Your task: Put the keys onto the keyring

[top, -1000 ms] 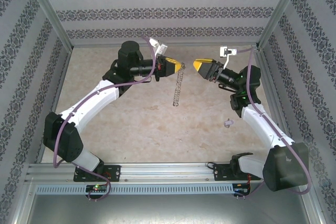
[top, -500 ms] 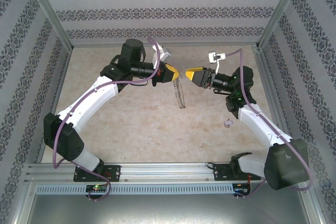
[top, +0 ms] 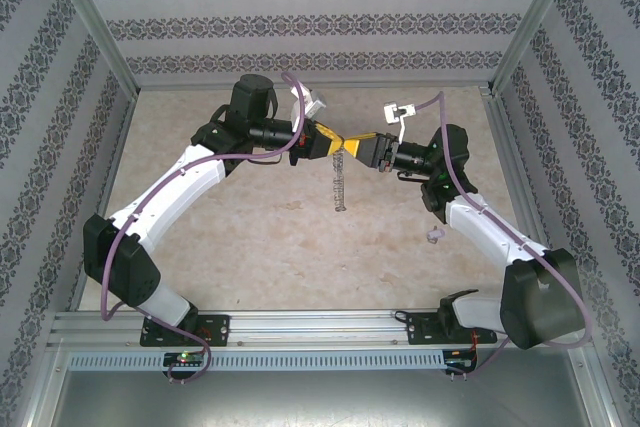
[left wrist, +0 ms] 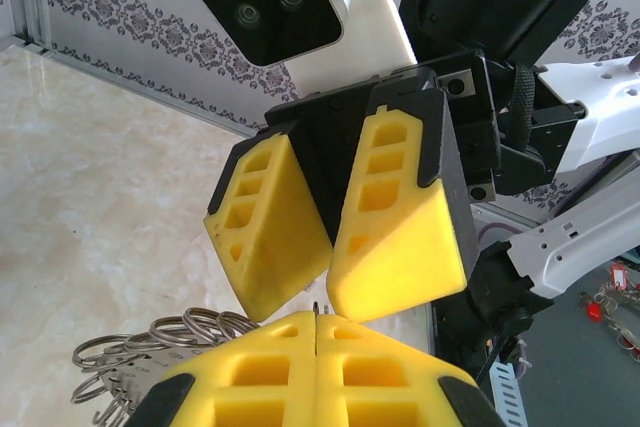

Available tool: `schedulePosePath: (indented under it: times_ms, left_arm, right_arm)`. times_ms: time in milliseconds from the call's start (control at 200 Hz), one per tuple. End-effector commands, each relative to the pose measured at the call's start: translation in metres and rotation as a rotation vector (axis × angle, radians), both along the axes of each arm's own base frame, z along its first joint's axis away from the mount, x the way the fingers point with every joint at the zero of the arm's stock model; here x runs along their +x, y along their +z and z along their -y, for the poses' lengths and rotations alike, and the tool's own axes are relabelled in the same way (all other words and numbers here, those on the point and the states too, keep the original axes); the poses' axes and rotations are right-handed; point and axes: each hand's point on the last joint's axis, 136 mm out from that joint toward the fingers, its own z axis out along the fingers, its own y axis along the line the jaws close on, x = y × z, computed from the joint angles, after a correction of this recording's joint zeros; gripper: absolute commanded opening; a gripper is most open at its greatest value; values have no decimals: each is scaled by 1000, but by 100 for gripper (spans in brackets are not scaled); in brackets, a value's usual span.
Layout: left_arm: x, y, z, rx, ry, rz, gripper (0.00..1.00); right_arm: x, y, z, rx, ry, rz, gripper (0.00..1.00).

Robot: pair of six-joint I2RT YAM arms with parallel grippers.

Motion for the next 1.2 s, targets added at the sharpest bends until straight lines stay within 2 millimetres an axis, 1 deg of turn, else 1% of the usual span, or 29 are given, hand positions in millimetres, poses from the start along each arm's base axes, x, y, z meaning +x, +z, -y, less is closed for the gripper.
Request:
schedulePosePath:
  times_ms: [0,85,260,290,360,465,615,655,675,714,784,824,884,939,1119,1199]
  left_arm:
    - [-4,20,4,-46,-31,47,0]
    - [-3,20,4,-47,-28,43,0]
    - [-1,20,5,-52,-20,42,0]
    - [-2,20,5,-53,-19,44,0]
    - [0,20,4,-54,-13,45,0]
    - [-1,23,5,-62,-12,47,0]
    - [-2,24,5,-67,-16,38,0]
    - [-1,24,3,-68,-10,36,8]
    - [0,25,1,-71,-3,37,15]
    - [3,26,-2,-80,16,32,25]
    - [10,33,-13,-125,54,23,38]
    - [13,38,-20,-156,72,16,43]
    - [17,42,-30,-191,86,-4,44]
    - [15,44,-34,-201,77,-23,45]
    - [3,38,-32,-179,11,-82,37]
    - [0,35,-30,-178,-15,-105,36]
  right_arm:
    - [-4,1,-5,-1,17,47,33]
    - [-5,0,-5,-2,19,44,28]
    - [-7,-1,-6,-2,22,44,28]
    - [-7,-1,-5,-2,21,44,27]
    - [-7,-1,-5,-3,22,43,20]
    - [-7,-2,-6,-5,24,45,0]
    - [-7,1,-5,-7,22,61,0]
    - [-7,1,-4,-8,21,65,0]
    - [-7,2,-3,-8,23,67,0]
    - [-7,2,-3,-10,25,71,0]
    - [-7,4,-1,-11,24,79,0]
    - [-7,5,1,-12,23,83,0]
    - [-8,6,2,-13,28,88,0]
    - [-10,9,3,-14,33,105,0]
    - [-12,12,4,-31,45,118,0]
    - [-13,14,3,-33,52,128,0]
